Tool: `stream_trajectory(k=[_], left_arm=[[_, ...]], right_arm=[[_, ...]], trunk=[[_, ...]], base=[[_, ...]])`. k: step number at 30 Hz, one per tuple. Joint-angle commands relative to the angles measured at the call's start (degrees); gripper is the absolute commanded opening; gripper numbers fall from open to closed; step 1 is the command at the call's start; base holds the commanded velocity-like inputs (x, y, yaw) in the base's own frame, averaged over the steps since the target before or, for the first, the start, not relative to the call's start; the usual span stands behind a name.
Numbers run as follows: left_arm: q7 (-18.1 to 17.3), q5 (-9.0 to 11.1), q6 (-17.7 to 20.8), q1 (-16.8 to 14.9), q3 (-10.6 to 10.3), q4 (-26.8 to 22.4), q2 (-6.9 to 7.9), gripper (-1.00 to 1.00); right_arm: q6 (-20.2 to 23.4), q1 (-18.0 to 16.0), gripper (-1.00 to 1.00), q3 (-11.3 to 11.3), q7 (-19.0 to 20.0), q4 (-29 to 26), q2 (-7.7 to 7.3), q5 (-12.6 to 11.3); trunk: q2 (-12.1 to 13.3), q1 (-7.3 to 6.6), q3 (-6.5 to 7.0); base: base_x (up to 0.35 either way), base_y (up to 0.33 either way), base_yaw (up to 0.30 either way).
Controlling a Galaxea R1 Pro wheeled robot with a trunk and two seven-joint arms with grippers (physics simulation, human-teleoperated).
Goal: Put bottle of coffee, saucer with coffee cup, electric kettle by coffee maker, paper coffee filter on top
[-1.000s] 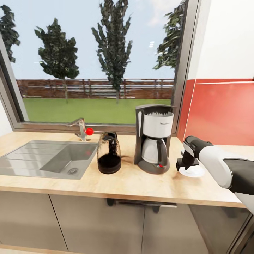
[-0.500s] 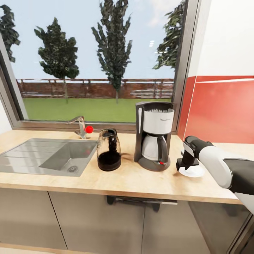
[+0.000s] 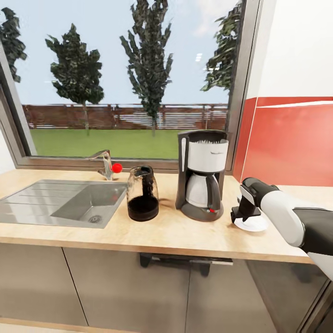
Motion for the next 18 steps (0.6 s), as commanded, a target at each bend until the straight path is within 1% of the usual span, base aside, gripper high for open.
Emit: stream_trajectory(k=[1, 2, 5, 11, 12, 13, 18], left_arm=[[-0.18, 0.36, -0.16, -0.04, -0.11, 0.04, 0.01, 1.00], [-0.18, 0.36, -0.16, -0.04, -0.11, 0.04, -0.01, 1.00], [-0.18, 0.36, -0.16, -0.04, -0.11, 0.04, 0.00, 1.00], [-0.18, 0.36, -0.16, -0.04, -0.11, 0.04, 0.01, 1.00], [-0.18, 0.36, -0.18, -0.04, -0.11, 0.04, 0.01, 1.00], [-0.18, 0.36, -0.17, -0.04, -0.11, 0.04, -0.01, 1.00], [-0.18, 0.36, -0.14, -0.04, -0.11, 0.04, -0.06, 1.00]], right_arm=[[0.00, -0.02, -1.00, 0.18, 0.57, 0.65, -0.01, 0.61], [0.00, -0.02, -1.00, 0.18, 0.54, 0.65, -0.01, 0.62], [0.00, -0.02, -1.00, 0.18, 0.52, 0.65, -0.01, 0.65], [0.00, -0.02, -1.00, 0.18, 0.51, 0.65, -0.01, 0.68], [0.00, -0.02, 1.00, 0.18, 0.50, 0.65, -0.05, 0.69], [0.00, -0.02, 1.00, 0.18, 0.49, 0.65, -0.05, 0.69], [0.00, -0.02, 1.00, 0.18, 0.50, 0.65, -0.01, 0.69]], trunk=[[-0.04, 0.23, -0.09], [-0.04, 0.23, -0.09], [-1.24, 0.89, -0.63], [-1.24, 0.89, -0.63], [-1.24, 0.89, -0.63], [-1.24, 0.89, -0.63], [0.76, -0.21, 0.27]], base=[[0.000, 0.000, 0.000], [0.000, 0.000, 0.000], [0.000, 0.000, 0.000], [0.000, 0.000, 0.000], [0.000, 0.000, 0.000], [0.000, 0.000, 0.000], [0.000, 0.000, 0.000]])
